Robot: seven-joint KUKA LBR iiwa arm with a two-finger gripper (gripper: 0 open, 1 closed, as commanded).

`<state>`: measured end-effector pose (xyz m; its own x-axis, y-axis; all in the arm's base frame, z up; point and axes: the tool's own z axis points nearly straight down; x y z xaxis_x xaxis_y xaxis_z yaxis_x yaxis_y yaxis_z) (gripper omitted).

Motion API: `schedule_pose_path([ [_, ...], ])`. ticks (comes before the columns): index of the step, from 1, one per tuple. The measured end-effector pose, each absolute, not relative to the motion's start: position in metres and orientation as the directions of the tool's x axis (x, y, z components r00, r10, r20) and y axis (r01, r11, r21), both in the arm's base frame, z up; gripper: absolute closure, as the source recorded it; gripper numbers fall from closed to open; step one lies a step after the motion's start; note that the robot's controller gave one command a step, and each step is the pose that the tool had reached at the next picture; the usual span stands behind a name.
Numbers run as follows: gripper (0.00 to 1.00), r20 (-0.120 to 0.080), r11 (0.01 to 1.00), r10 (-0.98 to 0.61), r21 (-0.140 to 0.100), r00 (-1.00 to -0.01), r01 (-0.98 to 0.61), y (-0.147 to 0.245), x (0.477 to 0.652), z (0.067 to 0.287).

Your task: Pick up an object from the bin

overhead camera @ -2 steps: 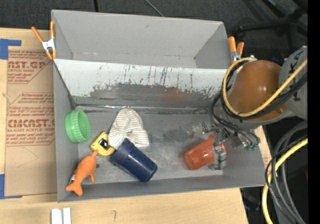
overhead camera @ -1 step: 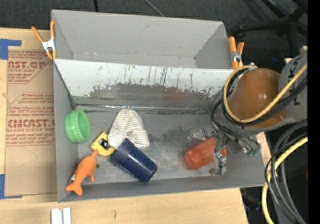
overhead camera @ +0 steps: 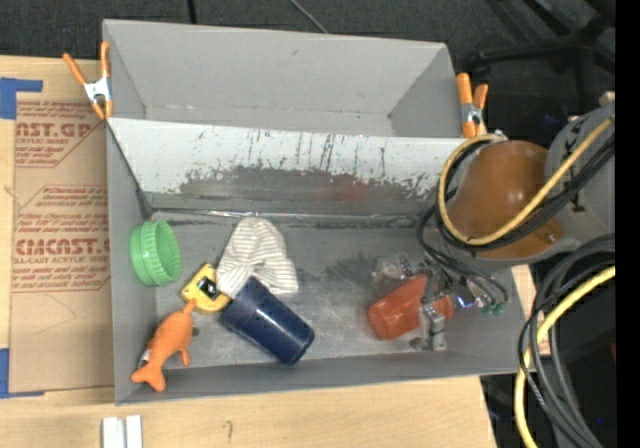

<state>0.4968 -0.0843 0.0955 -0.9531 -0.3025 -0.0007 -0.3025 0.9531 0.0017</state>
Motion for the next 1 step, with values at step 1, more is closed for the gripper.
schedule_pose_path([
  [1, 1.00, 0.000, 0.961, -0.278, 0.001, -0.961, -0.278, -0.0995, 0.4929, 0.0813],
])
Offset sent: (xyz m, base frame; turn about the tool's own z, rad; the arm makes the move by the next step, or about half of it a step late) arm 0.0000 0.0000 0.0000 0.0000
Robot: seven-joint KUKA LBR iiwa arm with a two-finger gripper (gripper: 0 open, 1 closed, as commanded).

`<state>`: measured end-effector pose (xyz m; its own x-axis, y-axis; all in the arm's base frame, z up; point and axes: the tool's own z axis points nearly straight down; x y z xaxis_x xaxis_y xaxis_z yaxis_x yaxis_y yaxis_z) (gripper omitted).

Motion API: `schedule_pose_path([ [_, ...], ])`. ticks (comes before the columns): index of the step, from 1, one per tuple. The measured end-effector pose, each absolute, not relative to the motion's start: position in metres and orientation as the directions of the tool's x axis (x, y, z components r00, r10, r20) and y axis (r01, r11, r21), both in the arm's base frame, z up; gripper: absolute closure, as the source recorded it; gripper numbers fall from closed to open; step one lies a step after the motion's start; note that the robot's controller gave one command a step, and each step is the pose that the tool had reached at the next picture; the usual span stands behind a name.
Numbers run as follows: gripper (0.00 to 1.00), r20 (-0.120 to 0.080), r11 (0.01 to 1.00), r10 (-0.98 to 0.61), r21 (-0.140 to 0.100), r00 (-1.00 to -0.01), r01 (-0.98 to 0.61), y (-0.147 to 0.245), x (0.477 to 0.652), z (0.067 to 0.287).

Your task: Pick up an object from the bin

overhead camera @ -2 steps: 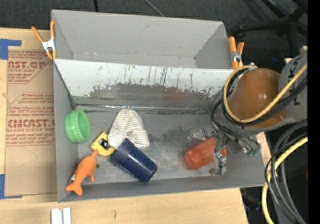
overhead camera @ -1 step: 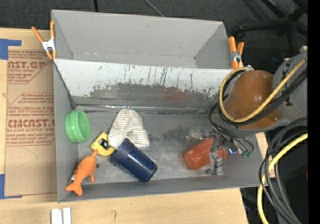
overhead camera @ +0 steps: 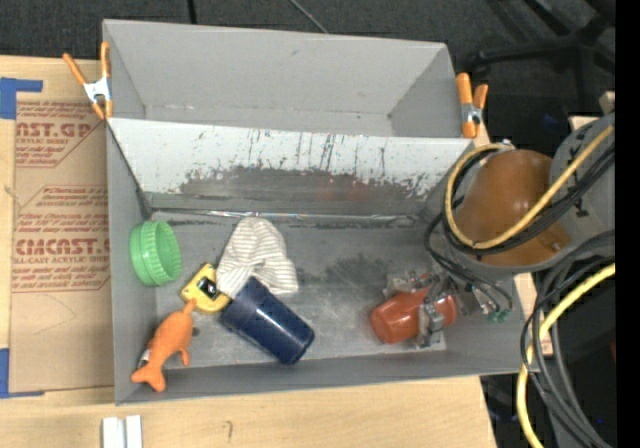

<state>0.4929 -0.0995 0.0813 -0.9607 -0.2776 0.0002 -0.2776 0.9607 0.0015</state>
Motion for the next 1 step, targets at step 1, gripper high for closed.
schedule_pose_path([
  [1, 1.00, 0.000, 0.961, -0.278, 0.001, -0.961, -0.278, -0.0995, 0.4929, 0.0813],
])
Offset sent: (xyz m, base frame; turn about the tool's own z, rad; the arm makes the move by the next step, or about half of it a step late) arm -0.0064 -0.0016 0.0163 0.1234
